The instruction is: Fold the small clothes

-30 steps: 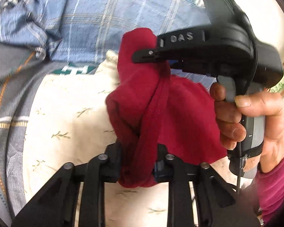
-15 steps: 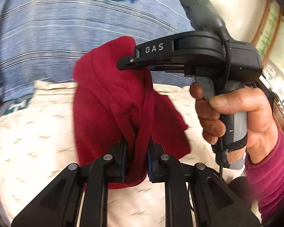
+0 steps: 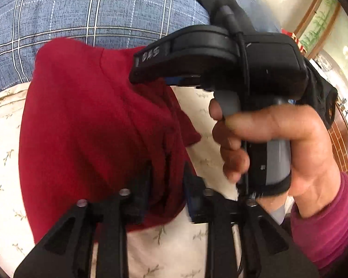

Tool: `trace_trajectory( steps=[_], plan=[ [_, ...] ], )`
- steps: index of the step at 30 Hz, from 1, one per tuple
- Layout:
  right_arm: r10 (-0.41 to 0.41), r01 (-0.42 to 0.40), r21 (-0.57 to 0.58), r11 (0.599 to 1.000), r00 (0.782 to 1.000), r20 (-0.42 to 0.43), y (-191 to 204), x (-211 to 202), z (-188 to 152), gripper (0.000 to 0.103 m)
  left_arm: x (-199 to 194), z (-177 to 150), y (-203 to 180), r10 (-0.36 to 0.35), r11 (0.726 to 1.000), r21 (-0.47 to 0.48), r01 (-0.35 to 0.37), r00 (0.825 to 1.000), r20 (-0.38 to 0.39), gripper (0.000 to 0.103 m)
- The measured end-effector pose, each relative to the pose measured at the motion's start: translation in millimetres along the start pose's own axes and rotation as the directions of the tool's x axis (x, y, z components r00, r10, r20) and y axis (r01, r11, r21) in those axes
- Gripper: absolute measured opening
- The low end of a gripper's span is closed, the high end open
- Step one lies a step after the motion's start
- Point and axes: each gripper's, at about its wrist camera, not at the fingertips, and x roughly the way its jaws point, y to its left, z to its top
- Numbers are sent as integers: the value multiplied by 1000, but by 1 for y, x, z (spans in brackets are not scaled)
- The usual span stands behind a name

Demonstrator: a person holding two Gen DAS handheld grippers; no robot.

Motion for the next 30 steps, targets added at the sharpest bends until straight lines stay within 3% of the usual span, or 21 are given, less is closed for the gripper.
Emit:
trace_trajectory(
  steps=[3, 5, 8, 11, 12, 13, 14, 19, 22, 24, 25, 26, 28, 30],
  plan=[
    [37, -39, 40, 998, 999, 40, -7, -26, -6, 42, -40, -11, 10, 1, 1000, 17, -1, 999, 34, 44],
    [57, -58, 10, 998, 995, 78, -2, -51, -17, 59, -68, -18, 19, 72, 997, 25, -75, 993, 97, 54],
    [77, -71, -68, 995, 992, 97, 15, -76, -42, 62, -92, -25, 39, 218, 975, 10, -222, 963, 156, 55],
    [101, -93, -115, 989, 993, 68, 29, -77, -66, 61, -92, -33, 60, 259, 965, -62, -253, 957, 127, 55],
    [92, -85, -126, 988, 995, 50, 33, -70, -70, 58, -86, -30, 65, 263, 963, -82, -255, 958, 114, 55],
    [72, -66, -140, 988, 997, 36, 36, -63, -72, 42, -81, -33, 69, 268, 961, -94, -259, 958, 99, 55],
    [37, -33, -157, 987, 999, 22, 37, -55, -76, 16, -78, -40, 67, 276, 958, -97, -269, 958, 76, 55],
    [-9, 21, -153, 988, 997, 77, 20, -66, -90, 16, -61, -57, 56, 267, 963, -56, -265, 963, 38, 55],
    [-35, 37, -166, 985, 999, 12, 13, -50, -100, 16, -51, -57, 55, 263, 963, -71, -262, 965, 12, 55],
    [28, -23, -151, 988, 999, 32, 9, -60, -101, 20, -55, -54, 49, 268, 962, -67, -266, 963, 37, 55],
    [65, -60, -116, 991, 997, 40, 4, -68, -98, 28, -62, -53, 46, 285, 958, -59, -281, 957, 62, 55],
    [89, -84, -75, 994, 994, 63, -2, -75, -93, 49, -63, -52, 44, 296, 955, -55, -292, 952, 79, 55],
    [93, -94, -4, 996, 986, 140, -14, -87, -79, 75, -67, -45, 46, 316, 948, -61, -311, 942, 115, 55],
    [65, -75, 51, 996, 982, 177, -21, -85, -63, 75, -65, -38, 48, 317, 948, -74, -310, 940, 123, 55]
  ],
)
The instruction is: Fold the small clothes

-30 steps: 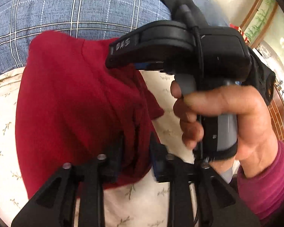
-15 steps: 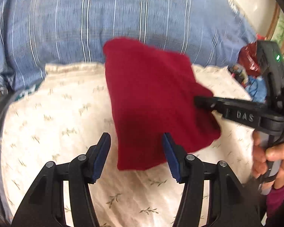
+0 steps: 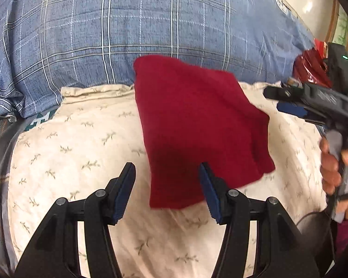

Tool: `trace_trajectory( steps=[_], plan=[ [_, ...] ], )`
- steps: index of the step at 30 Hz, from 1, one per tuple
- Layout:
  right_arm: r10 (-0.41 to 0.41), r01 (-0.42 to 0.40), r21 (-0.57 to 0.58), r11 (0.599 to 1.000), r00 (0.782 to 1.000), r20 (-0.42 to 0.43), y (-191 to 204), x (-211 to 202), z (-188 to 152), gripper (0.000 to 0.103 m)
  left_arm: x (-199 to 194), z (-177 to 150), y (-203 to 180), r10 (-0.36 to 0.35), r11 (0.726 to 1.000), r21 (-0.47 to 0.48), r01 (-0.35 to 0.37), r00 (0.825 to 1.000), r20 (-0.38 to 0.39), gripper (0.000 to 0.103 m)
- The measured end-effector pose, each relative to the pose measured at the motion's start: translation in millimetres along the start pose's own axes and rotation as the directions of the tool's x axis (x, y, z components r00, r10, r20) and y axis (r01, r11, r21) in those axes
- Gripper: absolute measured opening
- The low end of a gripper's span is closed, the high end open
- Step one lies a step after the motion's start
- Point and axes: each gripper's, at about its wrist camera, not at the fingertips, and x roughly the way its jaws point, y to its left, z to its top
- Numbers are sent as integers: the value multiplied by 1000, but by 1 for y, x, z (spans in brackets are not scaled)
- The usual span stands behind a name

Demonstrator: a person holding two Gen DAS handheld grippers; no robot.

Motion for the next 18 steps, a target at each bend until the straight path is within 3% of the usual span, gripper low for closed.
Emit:
trace_trajectory(
  steps=[3, 4, 5, 6, 7, 11, 12, 13, 15, 16, 18],
  plan=[
    [4, 0, 77, 997, 999, -45, -9, 35, 24, 73, 13, 0, -3, -2, 1000, -4, 1, 999, -32, 55],
    [7, -1, 86, 996, 997, -71, -9, 52, 31, 65, 19, -2, -6, -6, 1000, 2, 6, 999, -47, 55],
    [11, -4, 74, 997, 996, -93, -8, 64, 34, 35, 23, -5, -8, -10, 1000, 6, 11, 998, -58, 55],
    [9, -3, 47, 999, 993, -116, -4, 74, 36, 15, 27, -8, -10, -17, 1000, 12, 18, 997, -70, 55],
    [-22, 21, -8, 1000, 991, -131, 2, 84, 39, 8, 30, -10, -12, -19, 1000, 20, 20, 997, -76, 55],
    [-145, 140, -143, 980, 989, -29, 17, 78, 42, 8, 36, -12, -11, -30, 999, 9, 31, 997, -77, 58],
    [-212, 207, -180, 962, 977, -7, 18, 83, 42, 7, 39, -11, -10, -40, 999, -4, 40, 995, -90, 59],
    [-276, 269, -196, 943, 961, -9, 15, 93, 40, 0, 43, -11, -10, -43, 999, -13, 42, 994, -102, 59],
    [-340, 326, -197, 925, 939, -42, 3, 106, 36, 0, 44, -11, -11, -33, 999, -12, 32, 995, -98, 59],
    [-290, 276, -147, 950, 953, -85, -8, 106, 33, 0, 42, -11, -11, -34, 999, -12, 33, 995, -96, 59],
    [-182, 178, -54, 983, 979, -91, -17, 87, 30, 3, 37, -10, -10, -36, 999, -13, 35, 995, -89, 59]
  ],
)
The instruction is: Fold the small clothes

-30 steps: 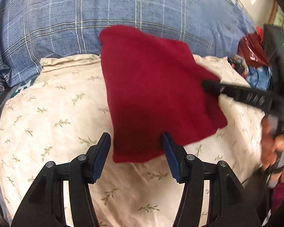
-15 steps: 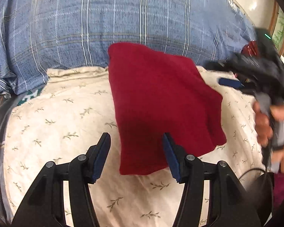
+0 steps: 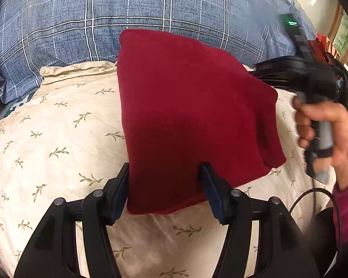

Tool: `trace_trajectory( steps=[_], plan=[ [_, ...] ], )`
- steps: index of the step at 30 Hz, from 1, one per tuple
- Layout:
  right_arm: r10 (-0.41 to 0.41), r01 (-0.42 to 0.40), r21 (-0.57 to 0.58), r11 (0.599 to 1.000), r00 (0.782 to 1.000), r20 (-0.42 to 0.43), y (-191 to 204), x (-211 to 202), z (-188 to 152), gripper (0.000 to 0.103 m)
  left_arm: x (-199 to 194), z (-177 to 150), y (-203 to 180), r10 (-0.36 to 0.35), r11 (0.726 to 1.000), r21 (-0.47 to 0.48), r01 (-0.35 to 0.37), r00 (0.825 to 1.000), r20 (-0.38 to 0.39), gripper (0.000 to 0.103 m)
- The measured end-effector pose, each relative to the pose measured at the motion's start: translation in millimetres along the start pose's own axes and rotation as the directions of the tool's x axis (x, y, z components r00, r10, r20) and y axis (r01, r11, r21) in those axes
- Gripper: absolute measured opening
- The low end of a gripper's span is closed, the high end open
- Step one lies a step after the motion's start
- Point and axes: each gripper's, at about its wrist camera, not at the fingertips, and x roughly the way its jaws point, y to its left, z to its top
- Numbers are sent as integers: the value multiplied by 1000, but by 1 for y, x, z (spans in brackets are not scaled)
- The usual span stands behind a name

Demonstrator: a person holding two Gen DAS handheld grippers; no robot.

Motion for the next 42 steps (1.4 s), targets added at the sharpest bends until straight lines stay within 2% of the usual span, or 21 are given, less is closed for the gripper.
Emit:
trace_trajectory(
  steps=[3, 4, 5, 6, 9, 11, 12, 14, 17, 19, 21, 23, 25, 32, 34, 36, 37, 39, 40, 42],
  plan=[
    [52, -50, -32, 998, 997, 64, 8, -45, -12, 13, -1, 1, 1, 3, 1000, 0, -3, 1000, -4, 59],
    [110, -107, -45, 993, 991, 73, 14, -60, -18, 25, -1, 1, 0, 9, 1000, -1, -9, 1000, -4, 59],
    [153, -149, -60, 987, 986, 73, 21, -70, -24, 43, -1, 1, -1, 15, 1000, -2, -15, 1000, -3, 59],
    [183, -177, -79, 981, 981, 68, 29, -75, -29, 47, -1, 1, -2, 22, 1000, -3, -22, 1000, -3, 59],
    [162, -155, -181, 971, 987, 24, 52, -78, -55, 41, -1, 1, -5, 44, 999, -1, -44, 999, 1, 59],
    [47, -45, -234, 971, 999, 2, 57, -64, -68, 30, -3, 0, -6, 53, 999, 3, -53, 999, 3, 59],
    [-17, 12, -236, 972, 1000, -18, 54, -52, -74, 31, -4, 0, -6, 54, 999, 2, -54, 999, 3, 62],
    [9, -13, -191, 982, 1000, -26, 41, -42, -82, 32, -5, -1, -6, 66, 998, -1, -66, 998, 1, 65],
    [44, -42, -141, 989, 999, 7, 35, -48, -84, 33, -8, -3, -6, 81, 997, -2, -81, 997, 6, 67],
    [37, -33, -157, 987, 999, 20, 38, -55, -84, 39, -10, -2, -6, 87, 996, -1, -87, 996, 10, 68],
    [60, -54, -134, 990, 997, 41, 36, -66, -84, 40, -12, -2, -6, 94, 996, 4, -94, 995, 19, 68],
    [92, -86, -93, 992, 994, 65, 33, -75, -85, 55, -13, -1, -7, 106, 994, 6, -106, 994, 24, 68],
    [95, -89, -59, 994, 990, 100, 29, -79, -84, 65, -14, 0, -8, 106, 994, 4, -106, 994, 31, 68],
    [136, -138, 9, 990, 985, 108, 24, -71, -81, 65, -19, 1, -6, 122, 992, -3, -122, 991, 48, 68],
    [131, -133, 15, 991, 984, 123, 24, -69, -80, 65, -20, 3, -4, 112, 994, -15, -111, 992, 54, 68],
    [118, -119, -4, 993, 984, 137, 27, -68, -78, 64, -24, 5, 0, 69, 997, -34, -67, 995, 69, 68],
    [121, -120, -15, 993, 983, 136, 28, -66, -77, 61, -26, 7, 3, 36, 998, -52, -32, 996, 83, 73],
    [130, -129, -20, 991, 983, 128, 29, -61, -75, 38, -29, 11, 11, -3, 996, -92, 12, 995, 103, 79],
    [134, -132, -21, 991, 984, 115, 28, -57, -74, 22, -30, 14, 15, -14, 993, -111, 26, 994, 107, 79],
    [138, -135, -35, 990, 986, 93, 27, -50, -73, 19, -30, 19, 20, -22, 992, -124, 35, 994, 106, 79]
  ],
)
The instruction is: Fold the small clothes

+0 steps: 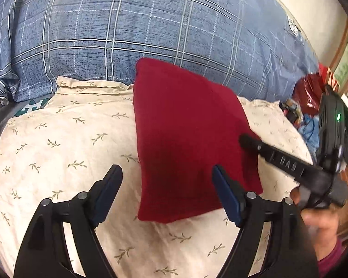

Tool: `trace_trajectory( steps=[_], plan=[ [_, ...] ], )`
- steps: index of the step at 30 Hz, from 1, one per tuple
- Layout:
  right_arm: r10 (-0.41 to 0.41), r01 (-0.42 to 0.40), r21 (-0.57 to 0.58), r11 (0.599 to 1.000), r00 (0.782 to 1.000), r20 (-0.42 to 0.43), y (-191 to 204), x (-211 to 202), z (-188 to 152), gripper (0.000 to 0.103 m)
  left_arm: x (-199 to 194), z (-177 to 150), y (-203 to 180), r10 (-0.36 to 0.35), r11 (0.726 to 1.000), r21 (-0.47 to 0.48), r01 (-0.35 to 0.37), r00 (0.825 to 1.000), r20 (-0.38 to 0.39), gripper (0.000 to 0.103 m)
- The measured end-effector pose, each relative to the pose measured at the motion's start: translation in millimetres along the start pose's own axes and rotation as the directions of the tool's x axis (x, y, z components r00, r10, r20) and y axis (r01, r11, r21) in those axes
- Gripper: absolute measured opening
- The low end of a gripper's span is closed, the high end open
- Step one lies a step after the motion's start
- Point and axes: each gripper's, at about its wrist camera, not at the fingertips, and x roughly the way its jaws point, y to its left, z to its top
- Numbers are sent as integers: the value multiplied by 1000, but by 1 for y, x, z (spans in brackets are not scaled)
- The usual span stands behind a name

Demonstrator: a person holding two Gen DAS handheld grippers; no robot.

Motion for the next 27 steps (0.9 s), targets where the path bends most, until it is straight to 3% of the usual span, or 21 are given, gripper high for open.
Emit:
trace_trajectory(
  steps=[4, 6, 7, 9, 10, 11, 13, 17, 20, 22, 24, 25, 26, 27],
  plan=[
    [-30, 30, -50, 998, 1000, -4, 0, -5, -1, 18, 7, 9, 4, 3, 1000, 10, -3, 1000, -12, 79],
    [23, -23, -17, 1000, 1000, -11, -8, -5, -1, 19, 14, 13, 7, -9, 1000, -3, 9, 1000, -24, 79],
    [56, -56, 6, 998, 998, -7, -13, -6, 0, 25, 16, 15, 10, -21, 1000, -13, 21, 999, -26, 79],
    [93, -97, 103, 990, 995, 40, -31, -12, 6, 56, 25, 19, 16, -75, 996, -43, 73, 996, -41, 82],
    [75, -84, 133, 988, 995, 71, -38, -16, 8, 79, 31, 22, 21, -106, 993, -60, 103, 993, -58, 84],
    [61, -76, 149, 986, 992, 106, -44, -18, 10, 86, 35, 22, 23, -128, 990, -73, 122, 989, -73, 84],
    [76, -97, 155, 983, 988, 136, -54, -13, 15, 88, 47, 25, 30, -160, 983, -104, 149, 981, -108, 84],
    [153, -150, 181, 972, 988, -1, -64, 31, 19, 89, 69, 30, 36, -255, 961, -145, 234, 956, -147, 84],
    [249, -244, 231, 942, 968, 9, -65, 47, 15, 95, 80, 30, 34, -280, 955, -148, 257, 945, -168, 88],
    [258, -253, 157, 955, 966, -13, -50, 56, 15, 95, 81, 31, 27, -264, 963, -108, 249, 951, -160, 90],
    [201, -200, 69, 977, 979, -13, -36, 58, 11, 80, 82, 32, 20, -241, 970, -60, 234, 955, -174, 88],
    [204, -203, 51, 978, 979, -14, -32, 57, 9, 69, 82, 33, 18, -240, 971, -48, 236, 954, -178, 80],
    [206, -206, 42, 978, 978, -9, -29, 54, 9, 56, 80, 33, 16, -230, 973, -39, 227, 957, -176, 78],
    [205, -205, 32, 978, 979, -1, -27, 50, 9, 51, 77, 33, 15, -225, 974, -37, 222, 959, -171, 72]
  ],
)
